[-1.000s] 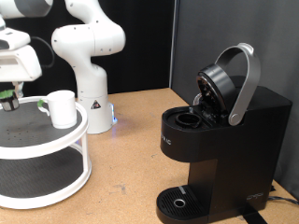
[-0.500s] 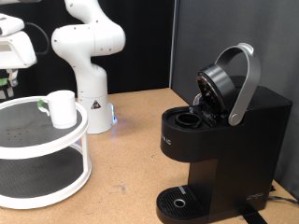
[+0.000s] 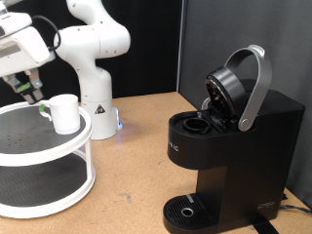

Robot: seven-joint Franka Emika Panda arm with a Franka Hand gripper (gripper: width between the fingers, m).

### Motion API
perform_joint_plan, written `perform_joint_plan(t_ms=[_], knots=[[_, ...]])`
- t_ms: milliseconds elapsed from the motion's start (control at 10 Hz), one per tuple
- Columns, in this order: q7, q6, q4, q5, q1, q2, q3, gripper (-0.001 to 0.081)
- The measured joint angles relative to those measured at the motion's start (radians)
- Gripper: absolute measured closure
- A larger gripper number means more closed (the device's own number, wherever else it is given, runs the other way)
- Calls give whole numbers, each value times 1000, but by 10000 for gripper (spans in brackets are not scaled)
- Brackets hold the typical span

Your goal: Make a cup of coffee with the keurig machine

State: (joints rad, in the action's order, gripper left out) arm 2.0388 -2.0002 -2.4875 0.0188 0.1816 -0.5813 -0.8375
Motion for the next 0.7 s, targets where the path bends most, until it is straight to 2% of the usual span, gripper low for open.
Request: perform_joint_plan(t_ms=[100,300,500,700], knots=[[-77,-23,1,-63,15,4,7,345],[-219,-93,1,-109,24,36,49,345],[-190,-56,3,-121,27,36,38,345],[-234,-10,6,-248,40,36,22,345]])
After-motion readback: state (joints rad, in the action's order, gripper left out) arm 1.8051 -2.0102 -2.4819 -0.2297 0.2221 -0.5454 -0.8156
